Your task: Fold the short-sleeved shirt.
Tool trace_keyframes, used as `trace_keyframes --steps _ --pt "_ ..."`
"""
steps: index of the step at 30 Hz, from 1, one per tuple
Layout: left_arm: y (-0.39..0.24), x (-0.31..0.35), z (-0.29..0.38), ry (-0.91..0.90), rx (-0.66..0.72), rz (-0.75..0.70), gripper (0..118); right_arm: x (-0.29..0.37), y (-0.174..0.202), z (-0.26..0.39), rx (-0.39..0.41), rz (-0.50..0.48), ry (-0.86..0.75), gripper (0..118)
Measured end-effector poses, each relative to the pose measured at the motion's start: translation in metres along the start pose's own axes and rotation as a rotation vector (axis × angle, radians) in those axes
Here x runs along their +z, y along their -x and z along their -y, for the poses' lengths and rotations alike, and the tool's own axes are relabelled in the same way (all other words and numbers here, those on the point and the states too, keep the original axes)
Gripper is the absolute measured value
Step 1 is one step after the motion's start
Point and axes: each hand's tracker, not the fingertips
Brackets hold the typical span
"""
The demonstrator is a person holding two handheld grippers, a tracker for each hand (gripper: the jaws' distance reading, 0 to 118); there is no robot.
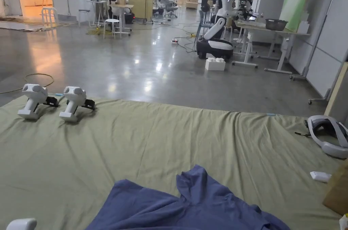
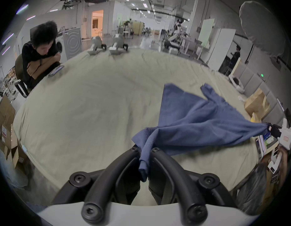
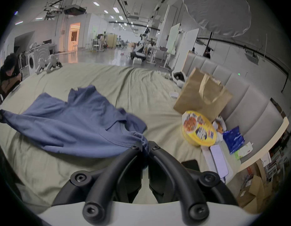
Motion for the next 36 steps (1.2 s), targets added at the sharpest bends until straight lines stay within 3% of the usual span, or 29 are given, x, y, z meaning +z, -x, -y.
trace_keyframes --steps 6,7,8,9,10,11,12,21,24,25,27,28,32,36 --pt "-0.004 -0.008 0.011 0.022 -0.051 -0.033 11 -0.017 0.006 0.022 0.030 0.009 0.048 11" --pt "-0.004 -0.006 0.009 0.010 -0.061 -0.053 16 -0.013 0.008 0.022 0.035 0.016 0.032 18" --pt "-0.005 -0.004 0.007 0.000 -0.067 -0.073 27 -0.010 0.009 0.020 0.035 0.019 0.015 26" --pt "-0.005 -0.001 0.003 -0.020 -0.072 -0.104 48 -0.007 0.009 0.015 0.028 0.017 -0.006 37" --pt "-0.003 0.000 0.003 -0.027 -0.071 -0.106 76 -0.003 0.010 0.010 0.013 0.013 -0.041 59" --pt "-0.003 0.004 0.000 -0.063 -0.067 -0.102 76 0.000 0.009 0.007 0.006 0.016 -0.068 74" --pt "-0.003 0.008 -0.004 -0.095 -0.061 -0.101 76 0.005 0.009 0.001 -0.008 0.006 -0.104 77" --pt "-0.032 0.032 -0.035 -0.301 -0.060 -0.057 76 0.054 0.051 -0.057 -0.088 -0.111 -0.343 77" --pt "-0.051 0.035 -0.039 -0.381 -0.046 -0.012 71 0.060 0.071 -0.068 -0.130 -0.149 -0.407 67" --pt "-0.059 0.036 -0.041 -0.400 -0.048 -0.009 59 0.062 0.077 -0.071 -0.143 -0.158 -0.417 53" --pt "-0.072 0.037 -0.042 -0.457 -0.062 0.001 18 0.063 0.087 -0.075 -0.188 -0.149 -0.464 30" --pt "-0.078 0.037 -0.044 -0.478 -0.070 -0.001 13 0.064 0.092 -0.077 -0.193 -0.137 -0.468 21" --pt "-0.084 0.028 -0.049 -0.555 -0.069 0.054 3 0.067 0.103 -0.080 -0.210 -0.134 -0.537 13" --pt "-0.096 0.028 -0.050 -0.610 -0.124 0.035 2 0.074 0.108 -0.080 -0.195 -0.125 -0.605 11"
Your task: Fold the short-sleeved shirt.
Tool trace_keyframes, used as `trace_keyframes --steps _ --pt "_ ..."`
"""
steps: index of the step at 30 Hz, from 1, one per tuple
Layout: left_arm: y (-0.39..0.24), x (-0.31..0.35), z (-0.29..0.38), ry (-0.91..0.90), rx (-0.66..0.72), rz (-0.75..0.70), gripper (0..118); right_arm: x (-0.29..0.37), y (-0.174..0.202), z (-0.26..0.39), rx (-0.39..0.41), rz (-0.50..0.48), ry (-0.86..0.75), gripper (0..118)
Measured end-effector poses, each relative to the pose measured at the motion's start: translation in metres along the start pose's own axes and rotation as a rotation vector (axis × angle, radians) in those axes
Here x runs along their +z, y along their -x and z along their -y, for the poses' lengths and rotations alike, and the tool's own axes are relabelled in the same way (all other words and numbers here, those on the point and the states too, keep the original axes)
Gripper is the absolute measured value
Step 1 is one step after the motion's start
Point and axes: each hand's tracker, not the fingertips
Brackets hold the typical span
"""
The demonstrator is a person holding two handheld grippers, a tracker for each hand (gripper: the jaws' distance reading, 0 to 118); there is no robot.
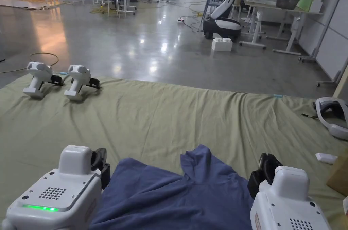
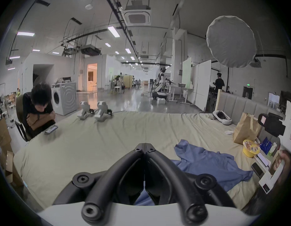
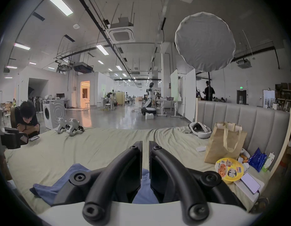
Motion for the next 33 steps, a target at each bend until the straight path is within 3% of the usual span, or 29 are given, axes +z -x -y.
trace_keyframes --steps 5,9,19,21,24,25,28,33 --pt "0.008 -0.006 0.001 0.029 0.013 0.000 2 -0.009 0.001 0.000 0.030 -0.017 0.041 10" --pt "0.038 -0.012 0.020 0.196 0.017 -0.004 2 -0.017 -0.003 0.011 0.039 -0.021 0.107 10" --pt "0.126 -0.032 0.074 0.579 0.261 -0.085 3 -0.035 0.001 0.036 0.042 -0.037 0.205 10" --pt "0.138 -0.035 0.086 0.638 0.310 -0.115 14 -0.038 0.004 0.039 0.053 -0.045 0.219 10" --pt "0.141 -0.039 0.096 0.734 0.384 -0.109 63 -0.040 0.007 0.043 0.064 -0.050 0.236 10" --pt "0.140 -0.039 0.099 0.740 0.394 -0.100 74 -0.041 0.008 0.044 0.067 -0.051 0.241 10" --pt "0.139 -0.048 0.109 0.764 0.388 -0.111 74 -0.044 0.010 0.048 0.070 -0.052 0.258 10" --pt "0.121 -0.068 0.130 0.901 0.256 -0.198 74 -0.049 0.013 0.058 0.076 -0.056 0.294 10"
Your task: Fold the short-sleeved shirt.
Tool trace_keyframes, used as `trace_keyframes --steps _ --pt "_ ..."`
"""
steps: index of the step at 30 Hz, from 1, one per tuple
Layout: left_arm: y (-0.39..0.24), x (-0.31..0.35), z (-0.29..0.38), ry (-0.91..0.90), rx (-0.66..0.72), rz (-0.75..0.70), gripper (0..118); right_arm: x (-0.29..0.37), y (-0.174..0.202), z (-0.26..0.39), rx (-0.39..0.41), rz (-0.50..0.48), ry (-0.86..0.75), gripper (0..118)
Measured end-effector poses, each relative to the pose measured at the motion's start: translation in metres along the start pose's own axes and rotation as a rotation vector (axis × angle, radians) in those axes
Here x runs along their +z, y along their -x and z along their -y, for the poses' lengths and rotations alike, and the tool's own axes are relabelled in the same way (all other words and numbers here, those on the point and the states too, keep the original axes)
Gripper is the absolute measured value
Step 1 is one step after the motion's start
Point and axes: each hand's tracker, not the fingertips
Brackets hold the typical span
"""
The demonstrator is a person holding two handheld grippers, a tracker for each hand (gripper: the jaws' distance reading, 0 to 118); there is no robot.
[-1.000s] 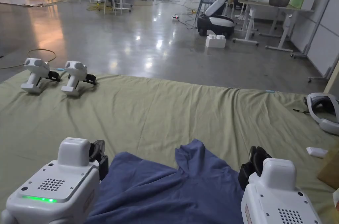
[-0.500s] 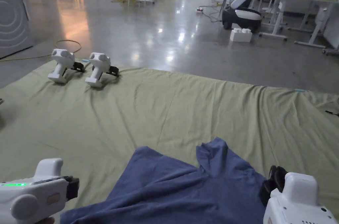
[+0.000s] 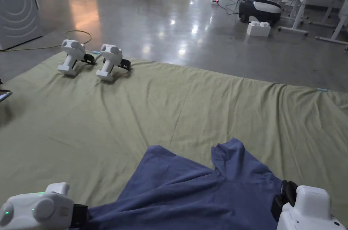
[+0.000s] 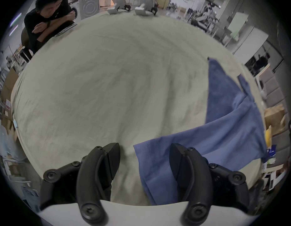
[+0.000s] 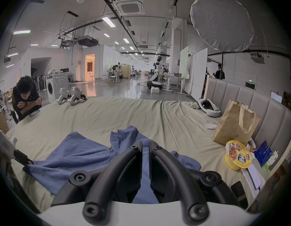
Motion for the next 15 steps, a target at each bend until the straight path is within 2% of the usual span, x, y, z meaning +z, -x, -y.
trace_keyframes --steps 3,5,6,8,9,11,12,13,15 --pt "-0.010 0.001 0.000 -0.039 0.004 -0.053 73 -0.006 0.001 0.003 0.008 -0.002 0.023 10" --pt "-0.008 -0.004 -0.003 -0.052 0.000 -0.071 67 -0.014 0.000 0.004 0.008 -0.004 0.039 10" --pt "-0.011 -0.004 -0.004 -0.062 -0.016 -0.083 60 -0.020 -0.001 0.005 0.011 -0.006 0.050 10" --pt "-0.017 -0.003 -0.006 -0.091 -0.047 -0.086 21 -0.038 -0.004 0.004 0.010 -0.021 0.073 10" --pt "-0.014 -0.006 -0.006 -0.103 -0.056 -0.070 10 -0.051 -0.005 0.002 0.018 -0.036 0.103 11" --pt "-0.015 -0.008 -0.007 -0.103 -0.058 -0.061 9 -0.083 -0.009 -0.002 0.038 -0.064 0.183 15" --pt "-0.014 -0.008 -0.007 -0.110 -0.059 -0.062 8 -0.104 -0.012 -0.005 0.043 -0.077 0.222 22" --pt "-0.012 -0.008 -0.006 -0.119 -0.055 -0.058 8 -0.121 -0.015 -0.007 0.048 -0.084 0.247 40" --pt "-0.006 -0.005 -0.002 -0.151 -0.016 -0.031 7 -0.167 -0.019 -0.013 0.079 -0.112 0.349 69"
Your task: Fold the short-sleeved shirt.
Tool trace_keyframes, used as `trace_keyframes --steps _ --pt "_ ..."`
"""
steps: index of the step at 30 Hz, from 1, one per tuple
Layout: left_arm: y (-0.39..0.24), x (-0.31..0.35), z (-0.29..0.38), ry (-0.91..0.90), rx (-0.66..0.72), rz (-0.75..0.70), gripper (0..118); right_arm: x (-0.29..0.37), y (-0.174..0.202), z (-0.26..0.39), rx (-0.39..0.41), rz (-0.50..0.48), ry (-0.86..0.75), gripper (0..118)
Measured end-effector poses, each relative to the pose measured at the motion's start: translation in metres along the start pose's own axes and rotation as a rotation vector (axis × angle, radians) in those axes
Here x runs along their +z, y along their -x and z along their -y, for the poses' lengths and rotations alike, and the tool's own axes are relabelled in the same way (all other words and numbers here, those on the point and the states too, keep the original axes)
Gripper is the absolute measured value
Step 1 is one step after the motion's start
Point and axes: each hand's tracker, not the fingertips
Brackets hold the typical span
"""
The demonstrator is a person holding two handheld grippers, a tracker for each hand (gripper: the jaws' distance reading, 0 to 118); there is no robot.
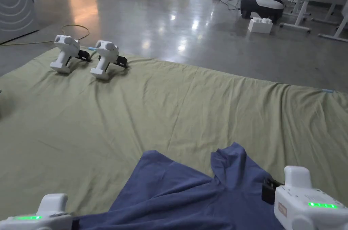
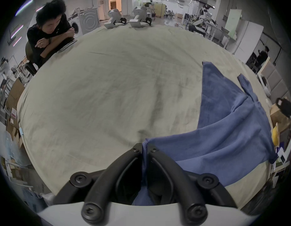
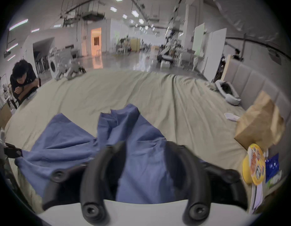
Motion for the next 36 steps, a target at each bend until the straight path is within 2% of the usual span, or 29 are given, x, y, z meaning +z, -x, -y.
trace_keyframes --steps 1,3,6,10,12,13,14,15,17,18,20,21,24,28,32,36 --pt "0.002 0.002 0.000 -0.011 0.012 0.008 7 -0.017 -0.004 -0.007 0.010 -0.001 0.031 76" --pt "0.004 0.011 0.002 -0.039 0.023 0.021 7 -0.058 -0.016 -0.022 0.018 -0.022 0.108 77" --pt "0.007 0.019 0.001 -0.074 0.041 0.026 7 -0.107 -0.027 -0.037 0.044 -0.019 0.210 85" --pt "0.005 0.028 -0.004 -0.099 0.043 0.036 7 -0.156 -0.037 -0.040 0.015 -0.064 0.318 85" --pt "0.003 0.030 -0.006 -0.100 0.040 0.040 7 -0.169 -0.035 -0.036 -0.019 -0.120 0.383 83" --pt "0.003 0.030 -0.006 -0.102 0.039 0.039 7 -0.173 -0.033 -0.035 -0.028 -0.141 0.403 77" --pt "-0.002 0.033 -0.008 -0.103 0.036 0.036 7 -0.171 -0.028 -0.035 -0.004 -0.096 0.379 77" --pt "-0.003 0.034 -0.009 -0.102 0.034 0.035 7 -0.162 -0.021 -0.035 0.024 -0.093 0.362 75" --pt "-0.005 0.034 -0.010 -0.106 0.035 0.035 7 -0.158 -0.013 -0.036 0.050 -0.088 0.363 64" --pt "-0.005 0.033 -0.010 -0.109 0.033 0.034 7 -0.156 -0.008 -0.038 0.051 -0.081 0.363 55" --pt "-0.008 0.033 -0.012 -0.113 0.021 0.027 7 -0.157 -0.003 -0.039 0.081 -0.049 0.346 15" --pt "-0.009 0.033 -0.012 -0.112 0.016 0.027 7 -0.156 0.002 -0.039 0.121 -0.020 0.329 10" --pt "-0.016 0.043 -0.015 -0.125 0.015 0.029 7 -0.149 0.011 -0.035 0.156 -0.021 0.301 6" --pt "-0.014 0.052 -0.020 -0.153 0.028 0.038 7 -0.116 0.005 -0.042 0.075 -0.019 0.186 4" --pt "-0.016 0.068 -0.031 -0.203 0.032 0.065 7 -0.077 -0.006 -0.058 0.043 -0.033 0.039 4" --pt "-0.019 0.085 -0.045 -0.267 0.023 0.087 7 -0.032 -0.016 -0.072 0.041 0.000 -0.098 4"
